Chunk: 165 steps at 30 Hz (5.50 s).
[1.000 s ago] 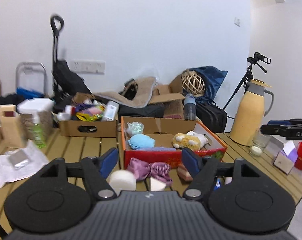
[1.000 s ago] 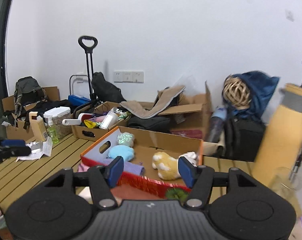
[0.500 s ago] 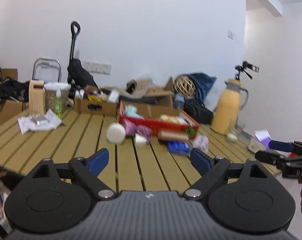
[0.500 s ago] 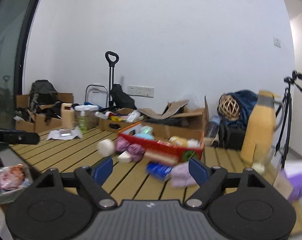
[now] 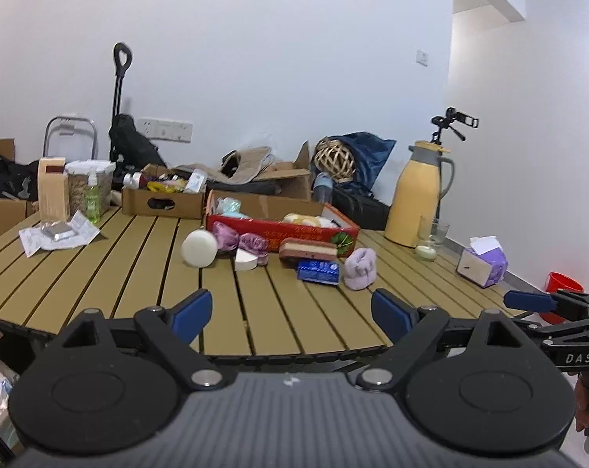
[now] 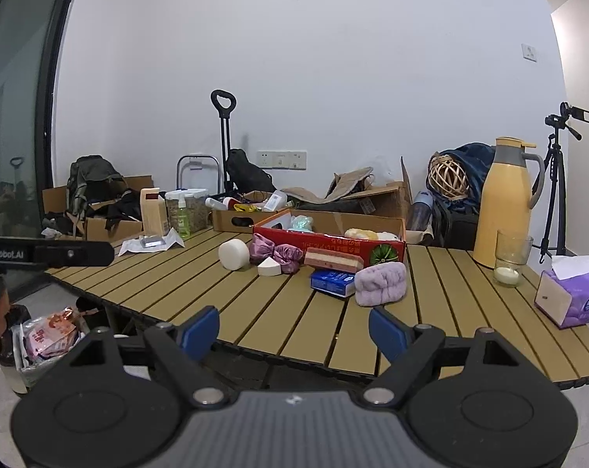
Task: Organize soft objects
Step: 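Move both tools back over the table toward the white foam pieces, then grasp the white foam cylinder with the left tool while the right tool grasps the white foam wedge, then carry both foam pieces into the box and open both tools, then move both tools back over the table toward the purple satin bow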
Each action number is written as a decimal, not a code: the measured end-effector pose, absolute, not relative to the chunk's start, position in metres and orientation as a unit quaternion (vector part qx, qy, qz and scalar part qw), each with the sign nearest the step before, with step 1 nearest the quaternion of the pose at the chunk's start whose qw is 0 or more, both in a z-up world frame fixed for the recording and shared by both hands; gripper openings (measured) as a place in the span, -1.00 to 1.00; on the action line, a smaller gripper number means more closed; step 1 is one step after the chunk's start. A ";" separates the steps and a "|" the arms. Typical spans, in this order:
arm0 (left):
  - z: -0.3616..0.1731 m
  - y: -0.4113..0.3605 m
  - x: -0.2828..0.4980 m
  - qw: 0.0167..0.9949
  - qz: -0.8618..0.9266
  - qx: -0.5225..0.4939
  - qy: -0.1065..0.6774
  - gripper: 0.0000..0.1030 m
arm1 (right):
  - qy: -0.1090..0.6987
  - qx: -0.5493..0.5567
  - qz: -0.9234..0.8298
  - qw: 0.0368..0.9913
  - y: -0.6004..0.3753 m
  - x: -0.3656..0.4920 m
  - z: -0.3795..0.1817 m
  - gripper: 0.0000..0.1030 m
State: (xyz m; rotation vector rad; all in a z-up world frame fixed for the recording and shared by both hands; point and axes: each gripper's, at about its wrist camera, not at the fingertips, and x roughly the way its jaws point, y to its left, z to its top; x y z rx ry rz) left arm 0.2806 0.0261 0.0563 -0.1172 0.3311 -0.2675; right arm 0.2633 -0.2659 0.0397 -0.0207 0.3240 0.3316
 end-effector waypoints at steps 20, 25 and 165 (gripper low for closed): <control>0.004 0.063 0.459 0.962 -0.071 -0.085 0.248 0.66 | 0.246 0.027 0.178 0.953 -0.232 0.417 -0.006 0.50; 0.017 0.064 0.537 0.970 -0.068 -0.062 0.223 0.67 | 0.249 0.015 0.212 0.945 -0.198 0.480 -0.007 0.38; 0.044 0.027 0.239 0.990 -0.053 0.022 0.128 1.00 | 0.157 -0.019 0.175 0.972 -0.260 0.233 0.029 0.57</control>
